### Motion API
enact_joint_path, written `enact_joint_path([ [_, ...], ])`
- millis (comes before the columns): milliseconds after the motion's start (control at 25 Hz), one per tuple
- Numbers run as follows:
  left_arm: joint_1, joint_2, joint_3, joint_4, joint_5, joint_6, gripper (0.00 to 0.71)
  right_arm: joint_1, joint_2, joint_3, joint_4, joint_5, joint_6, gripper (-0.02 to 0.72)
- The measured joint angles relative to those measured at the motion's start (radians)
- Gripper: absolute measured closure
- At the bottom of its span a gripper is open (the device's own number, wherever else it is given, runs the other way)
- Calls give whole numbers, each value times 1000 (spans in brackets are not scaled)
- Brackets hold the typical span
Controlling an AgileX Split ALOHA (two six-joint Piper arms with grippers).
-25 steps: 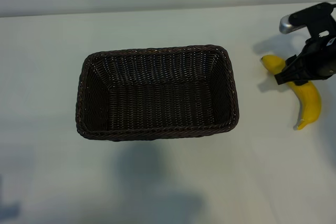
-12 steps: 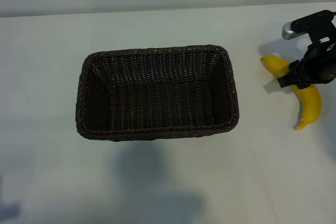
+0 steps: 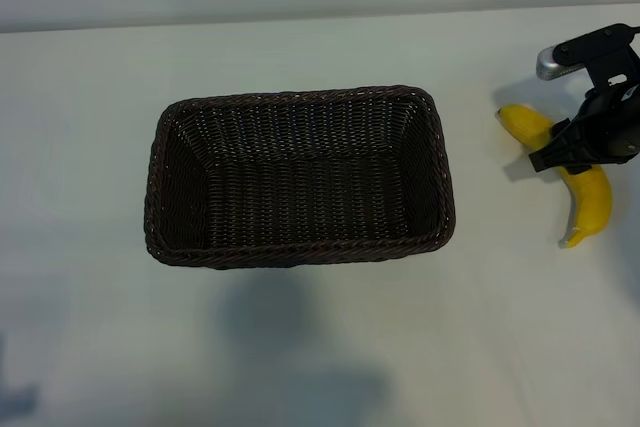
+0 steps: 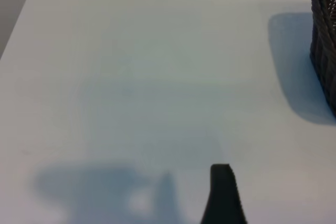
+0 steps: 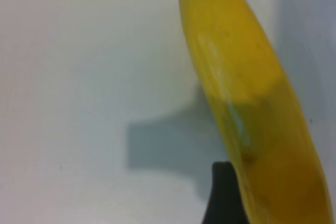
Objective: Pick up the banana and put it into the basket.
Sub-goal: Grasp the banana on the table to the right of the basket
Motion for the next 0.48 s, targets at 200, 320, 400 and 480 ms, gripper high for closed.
enact_joint_path([
  [200,0,0,0,0,0,0,171,0,52,0,0,0,0,187],
  [320,0,0,0,0,0,0,171,0,64,0,0,0,4,188],
  [400,0,0,0,0,0,0,171,0,64,0,0,0,5,209],
  [480,0,0,0,0,0,0,171,0,64,0,0,0,7,256],
])
